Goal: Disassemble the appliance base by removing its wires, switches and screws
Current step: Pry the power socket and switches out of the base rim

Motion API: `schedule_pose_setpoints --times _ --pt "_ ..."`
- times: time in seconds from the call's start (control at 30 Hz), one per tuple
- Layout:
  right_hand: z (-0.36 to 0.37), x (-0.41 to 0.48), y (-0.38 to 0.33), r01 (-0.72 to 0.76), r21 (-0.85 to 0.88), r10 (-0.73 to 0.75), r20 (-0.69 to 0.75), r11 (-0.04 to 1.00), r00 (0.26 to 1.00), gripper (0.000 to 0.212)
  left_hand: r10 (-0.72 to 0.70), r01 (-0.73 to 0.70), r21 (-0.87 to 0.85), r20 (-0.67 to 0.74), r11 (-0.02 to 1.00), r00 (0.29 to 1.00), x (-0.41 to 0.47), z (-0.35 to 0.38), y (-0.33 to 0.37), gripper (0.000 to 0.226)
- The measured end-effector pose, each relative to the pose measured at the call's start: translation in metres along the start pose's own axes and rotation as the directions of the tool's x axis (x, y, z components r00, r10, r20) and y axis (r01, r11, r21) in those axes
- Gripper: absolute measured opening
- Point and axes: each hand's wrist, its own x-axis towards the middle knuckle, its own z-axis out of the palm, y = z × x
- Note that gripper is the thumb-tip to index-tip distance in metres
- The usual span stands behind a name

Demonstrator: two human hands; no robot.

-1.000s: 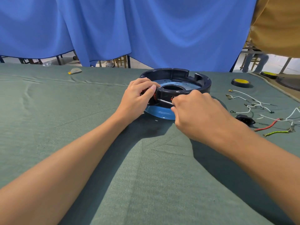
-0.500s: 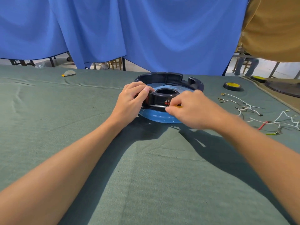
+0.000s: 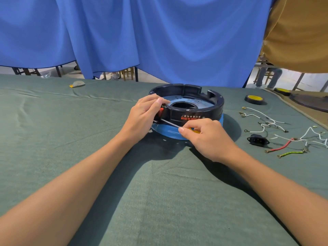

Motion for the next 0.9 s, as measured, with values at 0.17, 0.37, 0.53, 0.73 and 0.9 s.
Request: schedule_pose_setpoints --times 0.17,0.37,0.53,0.73,0.9 --pt "0.001 -0.009 0.003 0.045 -0.012 -0.046 -0.196 0.999 0.98 0.025 0.01 -0.011 0.021 0.046 1.0 0.999 -0.004 -0.004 -0.004 0.039" --pt "0.003 -0.004 -0.017 0.069 -0.18 -0.114 -0.251 0.981 0.961 0.03 0.008 -0.008 0.003 0.046 1.0 0.999 -0.004 -0.003 -0.004 0.039" --pt "0.007 -0.015 -0.029 0.132 -0.279 -0.19 -0.19 0.951 0.963 0.031 0.049 -0.051 0.066 0.044 0.996 0.998 -0.007 -0.004 -0.003 0.041" --pt "0.003 -0.017 -0.017 -0.004 -0.275 -0.045 -0.174 0.962 0.984 0.032 0.294 -0.261 0.495 0.012 0.829 0.956 -0.018 -0.012 0.005 0.045" --pt "-0.002 -0.016 -0.002 -0.055 -0.225 0.014 -0.181 0.973 0.983 0.029 0.325 -0.331 0.614 0.125 0.717 0.937 -0.022 -0.015 0.005 0.041"
